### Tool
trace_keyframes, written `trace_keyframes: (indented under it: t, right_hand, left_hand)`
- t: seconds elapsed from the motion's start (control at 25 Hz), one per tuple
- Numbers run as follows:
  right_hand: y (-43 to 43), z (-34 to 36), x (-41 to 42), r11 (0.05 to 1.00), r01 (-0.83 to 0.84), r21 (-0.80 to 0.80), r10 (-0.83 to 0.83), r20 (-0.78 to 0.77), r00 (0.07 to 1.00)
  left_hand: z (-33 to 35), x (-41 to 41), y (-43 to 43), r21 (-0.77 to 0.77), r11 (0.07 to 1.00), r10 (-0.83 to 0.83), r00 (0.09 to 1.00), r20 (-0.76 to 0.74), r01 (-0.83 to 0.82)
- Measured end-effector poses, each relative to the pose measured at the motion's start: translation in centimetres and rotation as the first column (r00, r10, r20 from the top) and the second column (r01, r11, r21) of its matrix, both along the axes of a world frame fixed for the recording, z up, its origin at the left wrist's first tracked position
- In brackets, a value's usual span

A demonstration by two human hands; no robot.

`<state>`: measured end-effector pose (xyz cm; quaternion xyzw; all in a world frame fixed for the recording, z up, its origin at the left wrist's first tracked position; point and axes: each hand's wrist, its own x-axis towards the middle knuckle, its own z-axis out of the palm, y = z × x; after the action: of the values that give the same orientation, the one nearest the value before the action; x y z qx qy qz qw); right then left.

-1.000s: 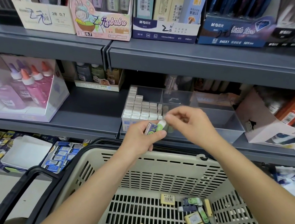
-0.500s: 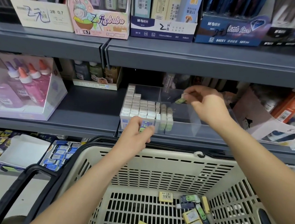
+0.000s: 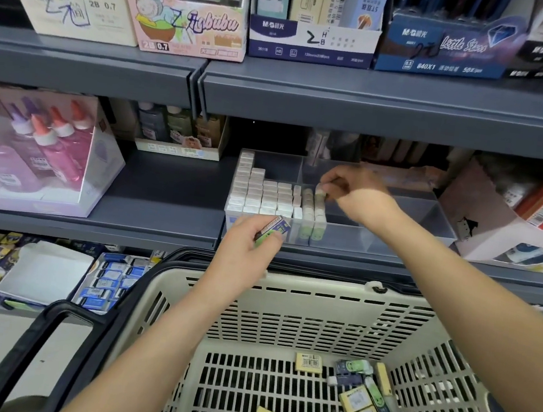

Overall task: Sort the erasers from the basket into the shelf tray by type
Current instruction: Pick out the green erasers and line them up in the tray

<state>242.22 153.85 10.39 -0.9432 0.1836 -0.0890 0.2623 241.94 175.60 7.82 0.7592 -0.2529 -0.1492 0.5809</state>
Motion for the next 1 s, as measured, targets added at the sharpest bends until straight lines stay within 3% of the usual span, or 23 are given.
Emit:
trace_keyframes:
  t: [0.16, 0.32, 0.52, 0.72, 0.92, 1.0]
  right_hand:
    - [0.1, -1.2, 0.4, 0.997, 0.034, -0.064, -0.039, -0.074, 0.997]
    - [-0.1, -0.7, -0.2, 0.999, 0.028, -0.027, -0.031, -0.112, 0.993]
    - [3.1, 0.6, -3.9, 0.992, -0.081, -0.092, 0.097, 0.18, 0.979]
    - [6.9, 0.3, -6.8, 0.959, -0.284, 0.007, 0.278, 0.185, 0.943]
    - [5.9, 0.5, -8.2, 0.953, -0.269, 0.142, 0.249, 0.144, 0.958]
    - [4.2, 1.4, -8.1, 0.967, -0.173, 0.186, 0.135, 0.199, 0.971]
  left_hand:
    - [-0.1, 0.3, 0.2, -0.012, 0.997, 0.08, 0.997, -0.007, -0.08]
    - [-0.4, 0.7, 0.4, -0.038, 0.983, 0.179, 0.982, -0.065, -0.181]
    - [-0.2, 0.4, 0.3, -0.079, 0.987, 0.135, 0.989, -0.055, -0.139]
    - [0.1, -0.5, -0.3, -0.125, 0.987, 0.094, 0.991, -0.092, -0.105]
    - [0.1, -1.2, -0.6, -0.144, 0.989, 0.025, 0.994, -0.104, -0.04]
    - [-0.1, -1.2, -0.5, -0.117, 0.992, 0.033, 0.995, -0.089, -0.044]
